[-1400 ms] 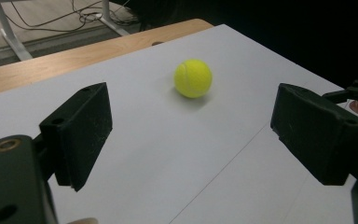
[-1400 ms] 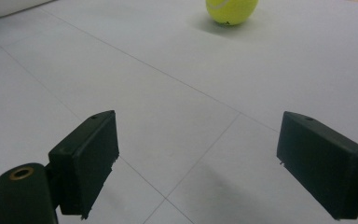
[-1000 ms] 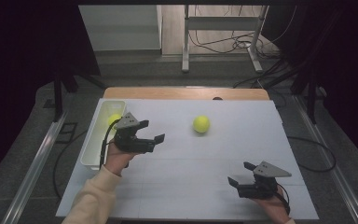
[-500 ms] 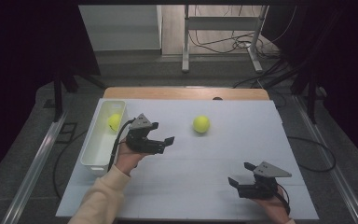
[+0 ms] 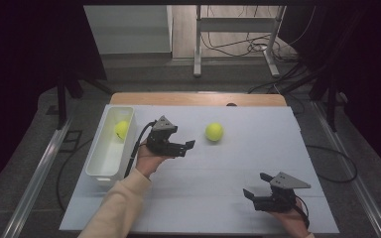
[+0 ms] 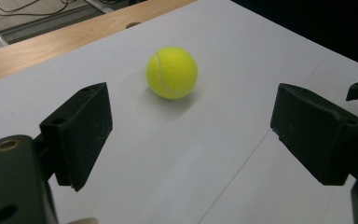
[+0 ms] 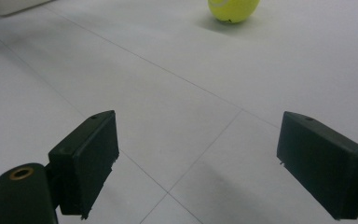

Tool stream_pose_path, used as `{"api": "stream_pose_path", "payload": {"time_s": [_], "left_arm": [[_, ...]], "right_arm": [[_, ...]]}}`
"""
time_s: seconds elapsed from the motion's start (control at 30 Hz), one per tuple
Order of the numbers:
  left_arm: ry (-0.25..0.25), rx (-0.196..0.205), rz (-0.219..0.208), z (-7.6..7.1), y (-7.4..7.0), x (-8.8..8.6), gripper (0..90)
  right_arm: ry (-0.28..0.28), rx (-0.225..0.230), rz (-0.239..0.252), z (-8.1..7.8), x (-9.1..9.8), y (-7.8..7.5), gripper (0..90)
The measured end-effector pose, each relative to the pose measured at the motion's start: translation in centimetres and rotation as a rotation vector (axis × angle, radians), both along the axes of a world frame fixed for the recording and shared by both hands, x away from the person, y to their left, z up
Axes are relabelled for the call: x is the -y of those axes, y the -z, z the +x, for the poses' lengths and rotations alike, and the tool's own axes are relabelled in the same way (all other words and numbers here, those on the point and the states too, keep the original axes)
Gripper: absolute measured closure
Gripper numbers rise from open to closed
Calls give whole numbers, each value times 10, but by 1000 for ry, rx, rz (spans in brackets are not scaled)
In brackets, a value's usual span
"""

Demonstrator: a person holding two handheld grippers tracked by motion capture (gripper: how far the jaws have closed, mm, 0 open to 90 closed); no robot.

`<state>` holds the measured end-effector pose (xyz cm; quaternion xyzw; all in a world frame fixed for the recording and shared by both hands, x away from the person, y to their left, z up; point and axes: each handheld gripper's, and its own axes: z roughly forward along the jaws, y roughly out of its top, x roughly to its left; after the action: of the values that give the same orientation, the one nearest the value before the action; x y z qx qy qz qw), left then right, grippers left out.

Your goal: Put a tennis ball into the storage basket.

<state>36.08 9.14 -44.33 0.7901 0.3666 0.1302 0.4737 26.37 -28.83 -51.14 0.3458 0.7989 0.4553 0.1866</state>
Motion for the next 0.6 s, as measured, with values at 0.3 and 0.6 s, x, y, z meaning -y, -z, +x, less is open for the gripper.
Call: {"api": "stream_pose_path", "payload": {"time_s": [0.3,0.6], "left_arm": [[6,-8,23,11,3,12,137],[4,-21,34,18,8,20,137]], "right_arm": [[-1,-2,-2,1,0,1,133],[-2,-4,1,1,0,1,133]]}}
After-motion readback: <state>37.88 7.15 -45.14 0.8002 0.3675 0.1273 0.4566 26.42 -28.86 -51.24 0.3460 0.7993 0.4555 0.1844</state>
